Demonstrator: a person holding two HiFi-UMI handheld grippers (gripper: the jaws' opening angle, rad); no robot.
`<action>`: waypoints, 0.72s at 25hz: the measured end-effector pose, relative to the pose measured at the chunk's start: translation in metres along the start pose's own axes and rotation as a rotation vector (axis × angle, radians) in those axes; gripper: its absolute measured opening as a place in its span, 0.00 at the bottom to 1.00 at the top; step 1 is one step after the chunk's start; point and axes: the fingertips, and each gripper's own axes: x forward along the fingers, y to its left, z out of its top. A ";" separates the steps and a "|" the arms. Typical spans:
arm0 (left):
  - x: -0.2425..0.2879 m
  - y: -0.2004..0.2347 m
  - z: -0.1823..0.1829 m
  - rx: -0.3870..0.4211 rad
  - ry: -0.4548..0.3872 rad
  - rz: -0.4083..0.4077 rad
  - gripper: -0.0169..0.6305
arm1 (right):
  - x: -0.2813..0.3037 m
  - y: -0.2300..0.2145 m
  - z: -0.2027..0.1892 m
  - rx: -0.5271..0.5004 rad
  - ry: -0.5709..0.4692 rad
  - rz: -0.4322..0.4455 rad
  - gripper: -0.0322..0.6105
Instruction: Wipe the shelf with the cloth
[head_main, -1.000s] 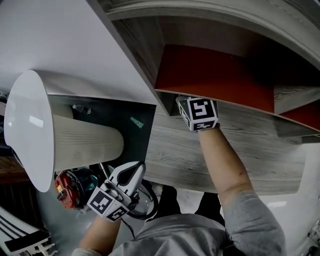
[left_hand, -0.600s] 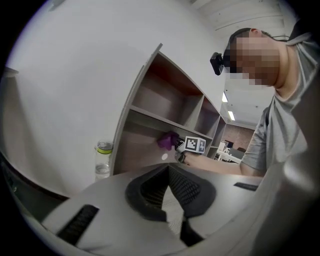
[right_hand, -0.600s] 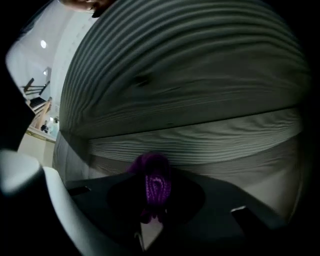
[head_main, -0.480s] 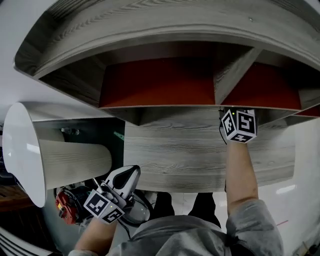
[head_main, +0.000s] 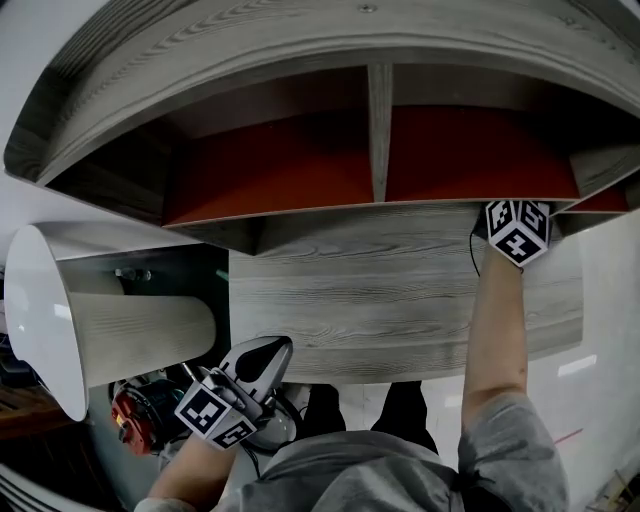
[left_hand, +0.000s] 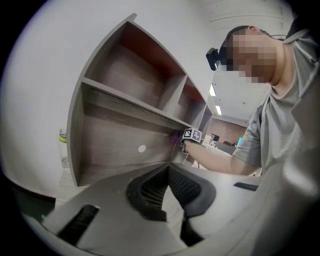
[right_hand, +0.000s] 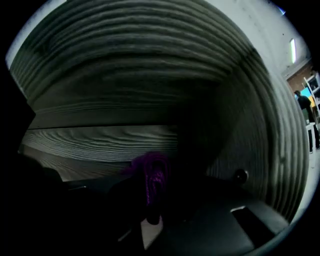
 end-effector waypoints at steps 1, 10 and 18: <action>-0.004 0.002 -0.002 -0.004 -0.004 0.006 0.05 | 0.001 0.000 0.000 0.000 0.004 -0.003 0.15; -0.077 0.043 -0.019 -0.074 -0.061 0.110 0.05 | -0.068 0.253 -0.073 -0.186 0.052 0.526 0.15; -0.144 0.086 -0.028 -0.098 -0.113 0.198 0.05 | -0.121 0.519 -0.170 -0.396 0.148 0.823 0.15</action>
